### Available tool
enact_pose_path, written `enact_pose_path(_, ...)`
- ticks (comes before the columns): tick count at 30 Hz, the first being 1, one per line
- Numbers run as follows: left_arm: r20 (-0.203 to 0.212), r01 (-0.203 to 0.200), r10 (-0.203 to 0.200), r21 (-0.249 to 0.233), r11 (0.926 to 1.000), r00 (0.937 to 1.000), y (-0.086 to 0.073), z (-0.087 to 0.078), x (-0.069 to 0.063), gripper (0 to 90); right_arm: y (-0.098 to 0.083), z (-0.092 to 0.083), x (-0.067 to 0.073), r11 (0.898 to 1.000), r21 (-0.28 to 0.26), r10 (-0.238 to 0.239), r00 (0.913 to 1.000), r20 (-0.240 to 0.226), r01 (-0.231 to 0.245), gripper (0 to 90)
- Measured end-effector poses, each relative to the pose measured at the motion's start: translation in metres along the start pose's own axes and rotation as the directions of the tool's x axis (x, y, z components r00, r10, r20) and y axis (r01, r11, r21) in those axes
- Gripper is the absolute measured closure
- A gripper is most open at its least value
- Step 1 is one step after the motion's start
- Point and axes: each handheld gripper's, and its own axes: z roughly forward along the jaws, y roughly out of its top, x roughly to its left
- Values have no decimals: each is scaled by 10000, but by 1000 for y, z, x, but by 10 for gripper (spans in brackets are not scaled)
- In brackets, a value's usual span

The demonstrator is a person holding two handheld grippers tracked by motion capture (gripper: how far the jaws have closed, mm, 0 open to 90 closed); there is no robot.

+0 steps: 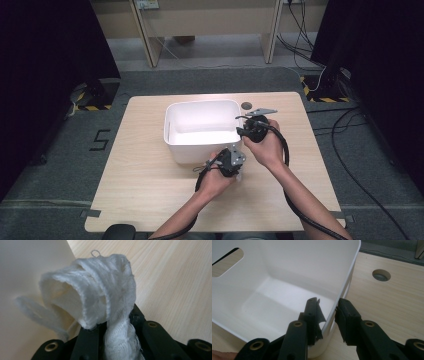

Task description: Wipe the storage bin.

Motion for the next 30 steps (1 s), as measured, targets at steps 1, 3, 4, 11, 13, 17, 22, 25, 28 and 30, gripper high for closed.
enact_pose_path(1,-6,-18,18,-31,10000,10000,2,-1,0,750,0,0,0,10000,7,18,10000,2,-18,709)
enact_pose_path(3,-52,-88,88,-98,9999,9999,6,-2,-1,750,0,0,0,10000,8,10,10000,-21,-10,708)
enact_pose_path(4,-23,-94,94,-147,9998,10000,7,-3,-1,750,0,0,0,10000,5,29,10000,-43,-29,708)
enact_pose_path(11,-182,-171,162,-491,9986,9997,20,-15,0,750,0,1,-1,9999,2,136,9999,-81,-136,703)
enact_pose_path(13,-193,-217,208,-481,9986,9996,21,-17,0,750,0,2,-1,9999,-34,138,9999,-82,-138,701)
enact_pose_path(17,-293,-216,198,-622,9978,9994,26,-22,0,750,0,2,-2,9997,-42,242,9996,-167,-243,698)
enact_pose_path(22,-365,-319,293,-733,9968,9989,31,-27,1,750,0,2,-3,9996,-68,266,9994,-214,-267,691)
enact_pose_path(25,-417,-313,279,-818,9962,9987,32,-29,2,750,0,3,-3,9994,-85,326,9991,-264,-328,685)
enact_pose_path(28,-442,-472,442,-707,9964,9980,31,-31,1,749,0,3,-4,9993,-54,380,9988,-314,-382,669)
enact_pose_path(30,-365,-432,408,-658,9969,9985,28,-31,2,749,1,2,-4,9991,-60,415,9986,-316,-417,664)
